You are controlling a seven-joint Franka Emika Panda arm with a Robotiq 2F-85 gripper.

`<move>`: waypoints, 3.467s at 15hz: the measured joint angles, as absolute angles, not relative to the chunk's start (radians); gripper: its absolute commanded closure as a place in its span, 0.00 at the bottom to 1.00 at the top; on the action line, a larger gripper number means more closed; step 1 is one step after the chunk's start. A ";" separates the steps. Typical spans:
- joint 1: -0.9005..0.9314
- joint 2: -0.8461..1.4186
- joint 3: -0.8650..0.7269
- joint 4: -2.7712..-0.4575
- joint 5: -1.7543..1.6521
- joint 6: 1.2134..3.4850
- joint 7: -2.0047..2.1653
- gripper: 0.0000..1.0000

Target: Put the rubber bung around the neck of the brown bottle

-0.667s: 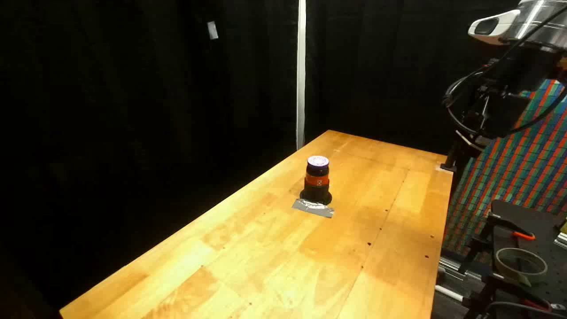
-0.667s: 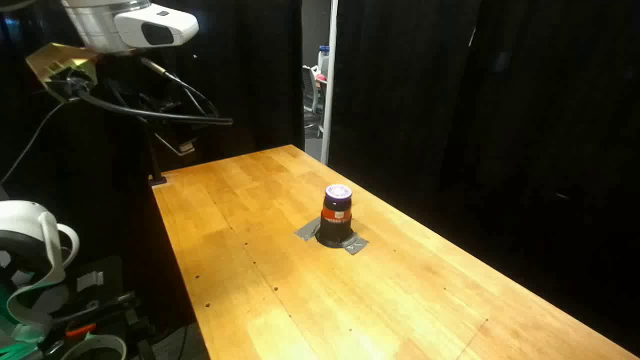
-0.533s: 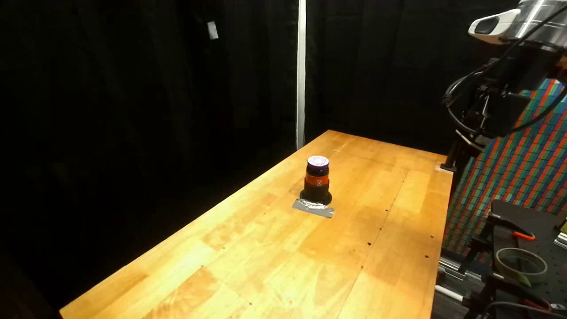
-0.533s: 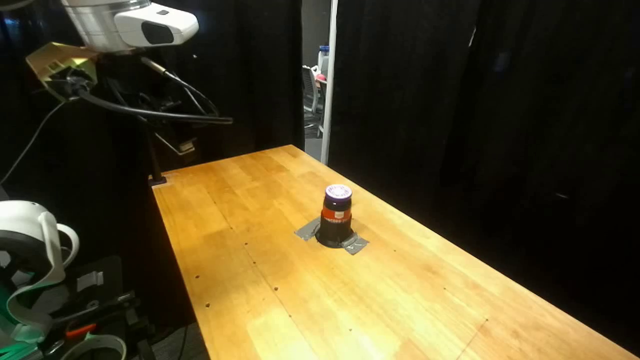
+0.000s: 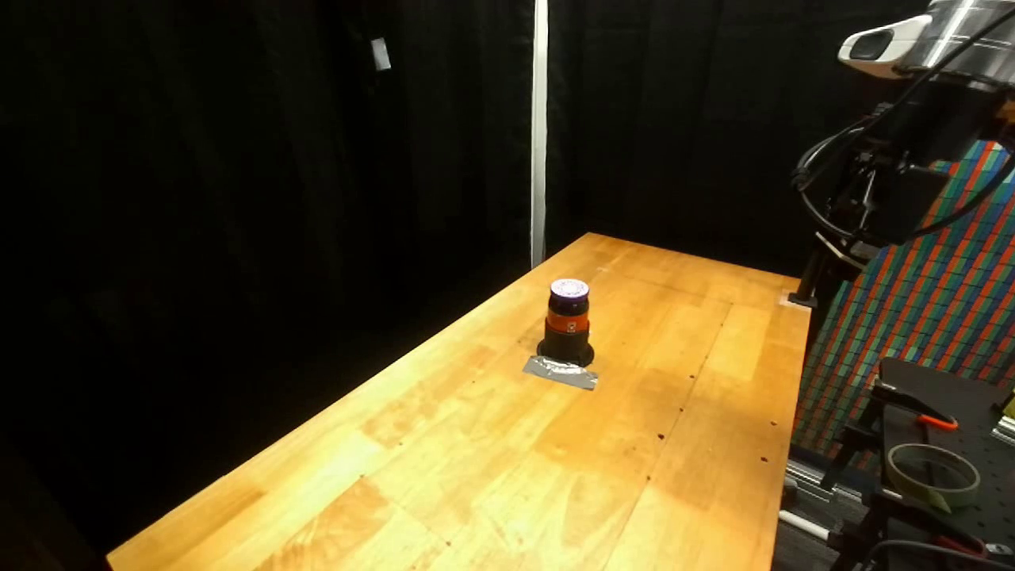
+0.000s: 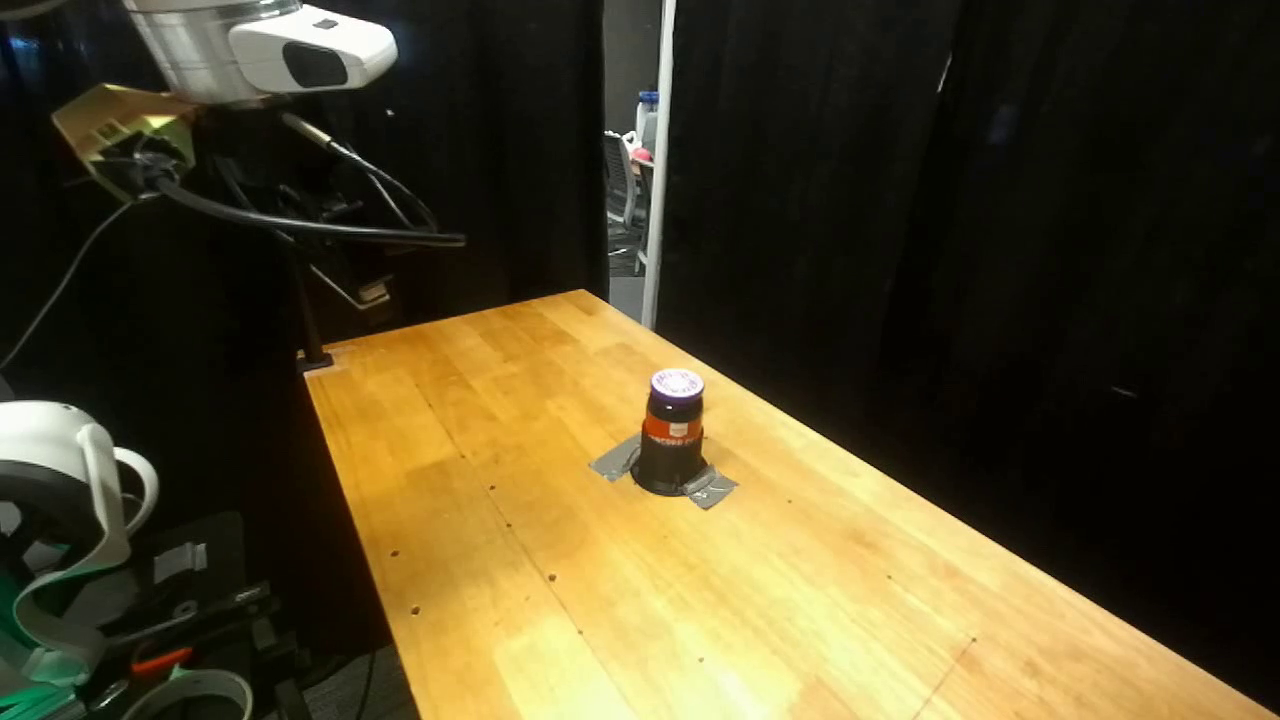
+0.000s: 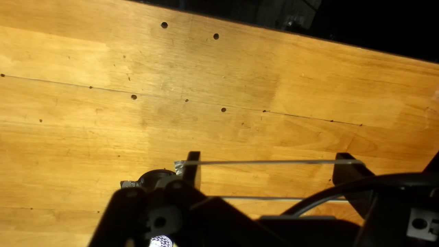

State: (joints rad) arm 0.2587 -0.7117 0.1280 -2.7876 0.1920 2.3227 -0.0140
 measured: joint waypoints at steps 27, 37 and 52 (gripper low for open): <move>0.259 -0.712 0.128 -2.788 0.192 2.323 -0.014 0.00; 0.239 -0.517 0.172 -2.629 0.155 2.322 0.050 0.00; 0.217 0.314 0.127 -1.864 -0.412 2.350 0.899 0.00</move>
State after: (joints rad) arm 0.2174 0.3138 0.1269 -1.8640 -0.4119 2.3500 0.8992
